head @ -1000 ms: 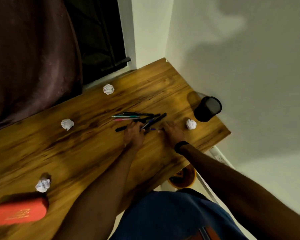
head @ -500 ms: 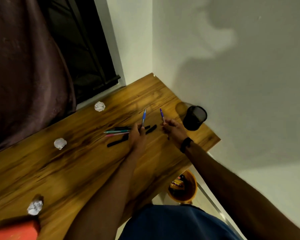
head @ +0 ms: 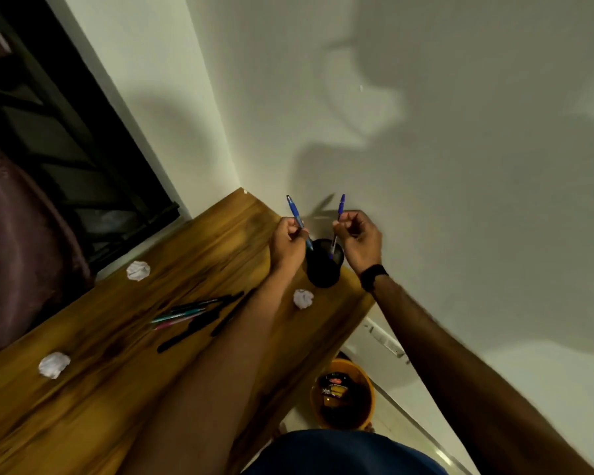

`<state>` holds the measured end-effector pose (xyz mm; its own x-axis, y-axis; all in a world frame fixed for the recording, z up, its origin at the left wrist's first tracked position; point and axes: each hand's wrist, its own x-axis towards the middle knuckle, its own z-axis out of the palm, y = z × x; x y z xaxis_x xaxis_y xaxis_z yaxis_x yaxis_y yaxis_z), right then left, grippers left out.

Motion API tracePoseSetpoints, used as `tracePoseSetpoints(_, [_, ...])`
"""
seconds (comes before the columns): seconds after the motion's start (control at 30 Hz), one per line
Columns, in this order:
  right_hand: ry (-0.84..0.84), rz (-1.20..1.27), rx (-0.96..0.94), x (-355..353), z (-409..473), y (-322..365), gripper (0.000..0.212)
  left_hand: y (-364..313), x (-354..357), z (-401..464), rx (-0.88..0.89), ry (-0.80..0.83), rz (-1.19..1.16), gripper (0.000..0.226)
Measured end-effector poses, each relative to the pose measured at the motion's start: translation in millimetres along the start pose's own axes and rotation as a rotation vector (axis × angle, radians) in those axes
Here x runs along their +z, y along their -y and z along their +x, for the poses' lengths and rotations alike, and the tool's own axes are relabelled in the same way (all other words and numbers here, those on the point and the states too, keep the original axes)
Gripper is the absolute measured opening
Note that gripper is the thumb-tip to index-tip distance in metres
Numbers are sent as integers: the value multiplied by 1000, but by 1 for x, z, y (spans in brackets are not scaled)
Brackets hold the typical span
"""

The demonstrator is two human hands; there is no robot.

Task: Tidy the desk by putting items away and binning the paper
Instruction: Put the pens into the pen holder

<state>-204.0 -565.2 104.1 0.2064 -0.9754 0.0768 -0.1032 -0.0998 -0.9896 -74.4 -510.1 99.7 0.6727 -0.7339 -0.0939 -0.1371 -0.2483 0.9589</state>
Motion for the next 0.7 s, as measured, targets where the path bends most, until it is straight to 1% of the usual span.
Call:
tracePoseSetpoints(0.1, [-34, -129, -86, -4, -4, -5, 11, -1, 17, 7, 71, 60, 100, 7])
tracePoseSetpoints(0.17, [-62, -193, -98, -4, -8, -11, 11, 6, 25, 10, 94, 90, 195, 8])
tracePoseSetpoints(0.3, [-39, -353, -3, -2, -14, -27, 11, 33, 34, 12, 122, 55, 395, 13])
tracePoseSetpoints(0.4, [-6, -501, 73, -1, -18, -36, 16, 45, 35, 8, 95, 68, 519, 9])
tracePoseSetpoints(0.47, [15, -578, 91, 0, -18, -40, 20, 50, 35, 4, 82, 75, 580, 17])
tracePoseSetpoints(0.57, [17, -619, 103, 3, -18, -43, 25, 51, 36, 0, 99, 92, 636, 23])
tracePoseSetpoints(0.7, [1, -588, 73, 7, -20, -43, 37, 42, 36, -5, 110, 70, 567, 20])
